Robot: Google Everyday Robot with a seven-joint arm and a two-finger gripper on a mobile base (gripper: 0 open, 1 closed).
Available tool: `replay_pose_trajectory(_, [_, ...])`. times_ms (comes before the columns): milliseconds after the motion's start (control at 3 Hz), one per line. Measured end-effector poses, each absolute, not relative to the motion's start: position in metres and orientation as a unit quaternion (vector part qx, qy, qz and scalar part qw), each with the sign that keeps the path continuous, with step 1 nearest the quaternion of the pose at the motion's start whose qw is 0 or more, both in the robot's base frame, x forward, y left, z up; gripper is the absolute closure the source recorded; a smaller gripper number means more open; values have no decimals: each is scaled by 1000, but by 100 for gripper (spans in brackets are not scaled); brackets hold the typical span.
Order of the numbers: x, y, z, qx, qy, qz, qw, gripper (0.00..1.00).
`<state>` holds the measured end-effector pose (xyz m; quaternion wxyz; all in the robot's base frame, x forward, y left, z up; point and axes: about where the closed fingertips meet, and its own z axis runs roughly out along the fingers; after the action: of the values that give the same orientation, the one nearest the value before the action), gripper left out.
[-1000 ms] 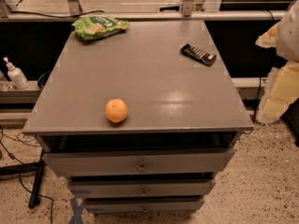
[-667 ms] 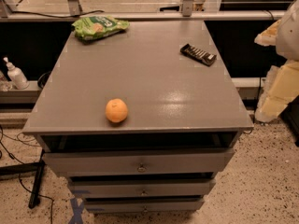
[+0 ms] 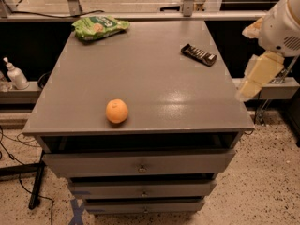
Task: Move rxbar chocolate near orange
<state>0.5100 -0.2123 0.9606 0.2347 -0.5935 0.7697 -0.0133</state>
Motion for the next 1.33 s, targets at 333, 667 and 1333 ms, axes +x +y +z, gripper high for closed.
replay_pose_trajectory(333, [560, -218, 944, -566, 777, 2, 276, 0])
replay_pose_trajectory(667, [613, -231, 922, -521, 793, 11, 314, 0])
replay_pose_trajectory(1333, [697, -231, 871, -446, 811, 42, 376, 0])
